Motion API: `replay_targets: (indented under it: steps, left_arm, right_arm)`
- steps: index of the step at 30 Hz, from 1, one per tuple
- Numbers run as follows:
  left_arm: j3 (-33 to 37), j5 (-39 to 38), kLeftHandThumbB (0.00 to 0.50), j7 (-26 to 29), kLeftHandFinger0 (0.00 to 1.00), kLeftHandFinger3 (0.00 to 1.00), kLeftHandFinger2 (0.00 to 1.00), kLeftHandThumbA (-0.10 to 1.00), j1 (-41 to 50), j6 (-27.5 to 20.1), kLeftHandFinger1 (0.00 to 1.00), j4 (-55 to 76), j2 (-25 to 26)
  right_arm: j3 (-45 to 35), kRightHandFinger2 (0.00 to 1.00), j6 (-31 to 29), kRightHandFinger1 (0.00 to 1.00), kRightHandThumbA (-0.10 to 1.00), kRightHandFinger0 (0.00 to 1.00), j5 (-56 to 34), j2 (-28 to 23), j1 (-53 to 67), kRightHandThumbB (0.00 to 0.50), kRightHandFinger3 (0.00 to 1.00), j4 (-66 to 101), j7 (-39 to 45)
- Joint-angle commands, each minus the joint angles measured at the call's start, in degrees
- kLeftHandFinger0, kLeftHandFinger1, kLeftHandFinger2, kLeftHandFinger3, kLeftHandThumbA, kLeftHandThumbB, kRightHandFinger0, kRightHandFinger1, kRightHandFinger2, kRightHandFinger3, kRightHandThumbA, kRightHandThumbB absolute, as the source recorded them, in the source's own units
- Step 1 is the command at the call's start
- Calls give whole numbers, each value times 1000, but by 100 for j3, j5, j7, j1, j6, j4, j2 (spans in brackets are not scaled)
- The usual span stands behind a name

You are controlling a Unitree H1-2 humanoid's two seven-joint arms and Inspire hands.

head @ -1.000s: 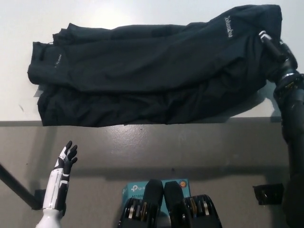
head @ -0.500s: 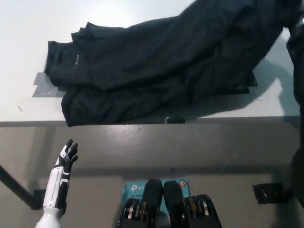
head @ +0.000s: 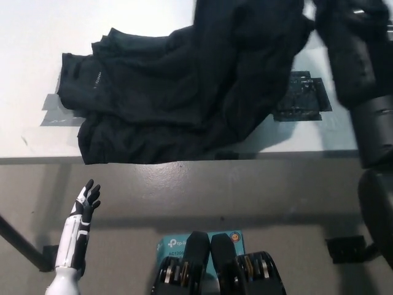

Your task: The robot grabs the right edges of the black jacket on the table, and folds it in half

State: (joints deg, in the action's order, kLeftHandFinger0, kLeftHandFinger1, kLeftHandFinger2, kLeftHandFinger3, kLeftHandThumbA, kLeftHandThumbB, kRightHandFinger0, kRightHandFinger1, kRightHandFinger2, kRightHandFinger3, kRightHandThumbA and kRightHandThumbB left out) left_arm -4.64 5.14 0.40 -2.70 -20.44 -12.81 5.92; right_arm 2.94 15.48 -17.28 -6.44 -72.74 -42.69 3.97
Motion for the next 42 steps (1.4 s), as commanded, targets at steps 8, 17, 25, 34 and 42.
replay_targets:
  steps: [8, 17, 25, 34, 42]
  left_arm:
    - [-20, -7, 500, 72, 1000, 1000, 1000, 1000, -141, -183, 1000, 89, 94]
    - [49, 63, 500, 5, 1000, 1000, 1000, 1000, -111, -40, 1000, 233, 131]
    - [107, 97, 500, -29, 1000, 1000, 1000, 1000, -161, 55, 1000, 359, 187]
    - [172, 166, 500, -36, 1000, 1000, 1000, 1000, -234, 46, 1000, 363, 277]
    - [154, 158, 500, -30, 1000, 1000, 1000, 1000, -303, 114, 1000, 341, 271]
  right_arm:
    - [2121, 614, -1469, 409, -100, 99, 2062, 730, -1247, 168, 633, -774, 363]
    - [2514, 867, -1875, 497, -100, 23, 2402, 1581, -1608, 171, 765, -1890, 136]
    - [2647, 884, -1574, 810, 32, 498, 2776, 1857, -1743, 232, 790, -2820, 393]
    - [2875, 1000, -1113, 1000, 355, 1000, 3062, 1737, -2003, 345, 1000, -3140, 1950]
    - [3211, 1000, -891, 1000, 1000, 1000, 3286, 1449, -2750, 491, 1000, -2994, 3473]
